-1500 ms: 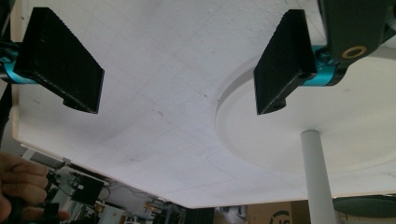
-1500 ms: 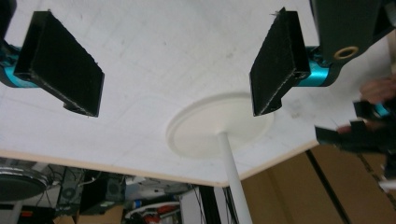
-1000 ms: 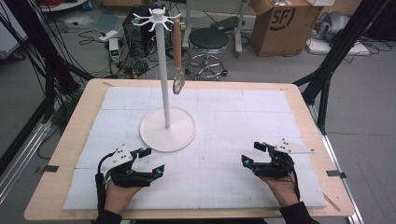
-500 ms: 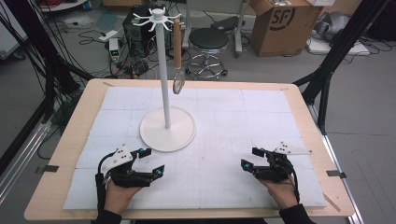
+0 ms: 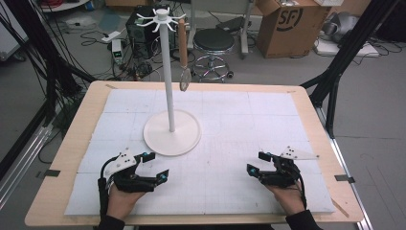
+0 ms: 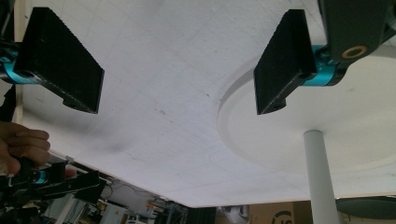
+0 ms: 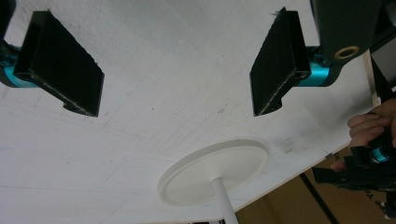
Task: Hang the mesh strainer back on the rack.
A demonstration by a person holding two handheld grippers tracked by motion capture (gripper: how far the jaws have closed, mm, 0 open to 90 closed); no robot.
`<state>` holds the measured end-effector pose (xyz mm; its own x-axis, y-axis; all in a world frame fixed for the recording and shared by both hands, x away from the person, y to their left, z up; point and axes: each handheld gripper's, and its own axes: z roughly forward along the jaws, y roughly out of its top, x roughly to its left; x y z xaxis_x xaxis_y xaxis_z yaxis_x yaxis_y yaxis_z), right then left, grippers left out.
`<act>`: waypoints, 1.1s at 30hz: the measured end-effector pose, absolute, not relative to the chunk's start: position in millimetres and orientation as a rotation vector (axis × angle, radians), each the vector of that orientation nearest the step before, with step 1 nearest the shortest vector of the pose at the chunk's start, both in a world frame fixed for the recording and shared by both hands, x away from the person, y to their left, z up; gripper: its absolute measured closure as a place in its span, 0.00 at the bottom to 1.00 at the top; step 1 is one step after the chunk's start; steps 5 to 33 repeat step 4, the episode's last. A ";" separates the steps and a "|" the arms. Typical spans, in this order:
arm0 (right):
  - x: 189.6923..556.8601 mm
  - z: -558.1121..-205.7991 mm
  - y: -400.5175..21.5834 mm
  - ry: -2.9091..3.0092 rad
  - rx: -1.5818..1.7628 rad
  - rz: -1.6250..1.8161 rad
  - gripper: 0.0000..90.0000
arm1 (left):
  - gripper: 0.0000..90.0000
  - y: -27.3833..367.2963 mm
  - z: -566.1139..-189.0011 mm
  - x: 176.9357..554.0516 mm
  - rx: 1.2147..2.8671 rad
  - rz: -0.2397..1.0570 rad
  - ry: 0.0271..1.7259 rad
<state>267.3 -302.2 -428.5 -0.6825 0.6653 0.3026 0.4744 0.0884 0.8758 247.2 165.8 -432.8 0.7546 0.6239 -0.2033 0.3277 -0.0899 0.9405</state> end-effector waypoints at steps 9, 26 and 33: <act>267.4 -428.1 -302.8 2.171 1.162 1.651 0.19 | 0.18 165.8 -433.3 248.1 1.697 0.290 0.763; 267.4 -428.1 -302.8 2.171 1.162 1.651 0.19 | 0.18 165.8 -433.3 248.1 1.697 0.290 0.763; 267.4 -428.1 -302.8 2.171 1.162 1.651 0.19 | 0.18 165.8 -433.3 248.1 1.697 0.290 0.763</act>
